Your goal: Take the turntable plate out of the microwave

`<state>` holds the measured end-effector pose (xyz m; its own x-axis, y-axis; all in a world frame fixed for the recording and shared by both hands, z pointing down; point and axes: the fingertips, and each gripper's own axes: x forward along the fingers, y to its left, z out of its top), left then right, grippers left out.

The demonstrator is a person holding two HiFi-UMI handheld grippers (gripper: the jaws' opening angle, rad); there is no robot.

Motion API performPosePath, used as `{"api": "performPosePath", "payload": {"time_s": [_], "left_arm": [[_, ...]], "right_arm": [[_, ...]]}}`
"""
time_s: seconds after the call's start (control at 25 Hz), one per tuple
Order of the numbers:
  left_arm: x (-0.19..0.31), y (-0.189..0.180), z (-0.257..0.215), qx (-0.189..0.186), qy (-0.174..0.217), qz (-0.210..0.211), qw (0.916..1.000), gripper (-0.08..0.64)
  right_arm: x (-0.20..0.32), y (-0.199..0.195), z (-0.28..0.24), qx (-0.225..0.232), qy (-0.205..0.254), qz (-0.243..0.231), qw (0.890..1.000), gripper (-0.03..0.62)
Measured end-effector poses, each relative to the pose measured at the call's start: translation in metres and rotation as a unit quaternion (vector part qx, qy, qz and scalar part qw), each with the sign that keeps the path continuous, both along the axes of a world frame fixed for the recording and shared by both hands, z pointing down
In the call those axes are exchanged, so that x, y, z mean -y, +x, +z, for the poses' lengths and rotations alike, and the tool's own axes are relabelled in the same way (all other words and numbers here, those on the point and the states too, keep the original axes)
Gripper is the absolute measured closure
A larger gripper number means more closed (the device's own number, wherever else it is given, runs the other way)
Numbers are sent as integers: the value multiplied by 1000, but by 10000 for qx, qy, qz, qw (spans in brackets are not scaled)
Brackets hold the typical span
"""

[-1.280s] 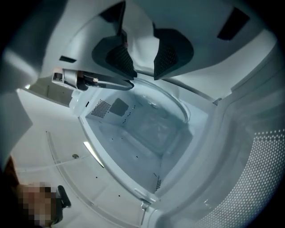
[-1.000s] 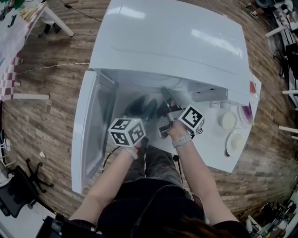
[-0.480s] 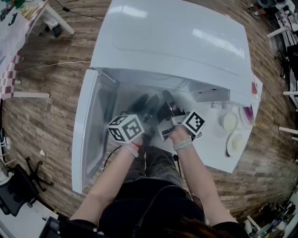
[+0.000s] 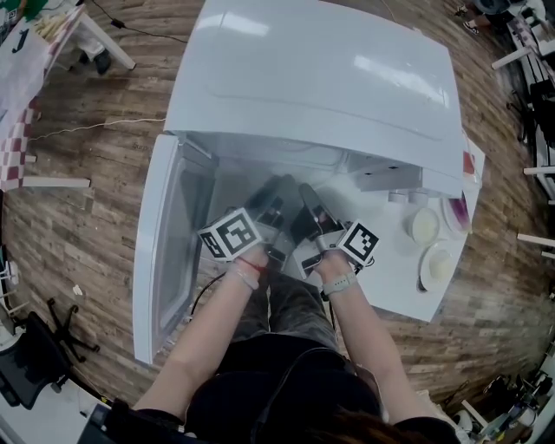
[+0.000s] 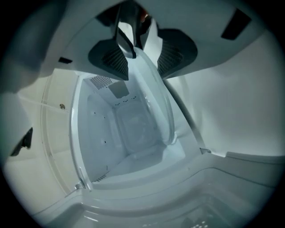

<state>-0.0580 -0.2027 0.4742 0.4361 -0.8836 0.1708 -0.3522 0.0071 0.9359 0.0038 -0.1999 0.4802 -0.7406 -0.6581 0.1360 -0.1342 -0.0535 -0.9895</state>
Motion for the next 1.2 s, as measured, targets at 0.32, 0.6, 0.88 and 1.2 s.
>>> {"api": "performPosePath", "payload": {"time_s": [0.32,0.6,0.88,1.2], "left_arm": [[6,-6,1,-612,-32,-291,9977,378],[-5,-10,12,-728,-241,-464,9960,499],[-11,-7,12,-1374,-319,-624,9880,520],[-14,-8,10,-1331,-278,-596,9889,523]], "right_arm": [[-15,0,2,43,-42,-110,9999,545],[-29,-1,1,40,-82,-258,9996,545],[-33,2,-1,-85,128,-393,9991,543],[-14,18,3,-467,190,30,9987,485]]}}
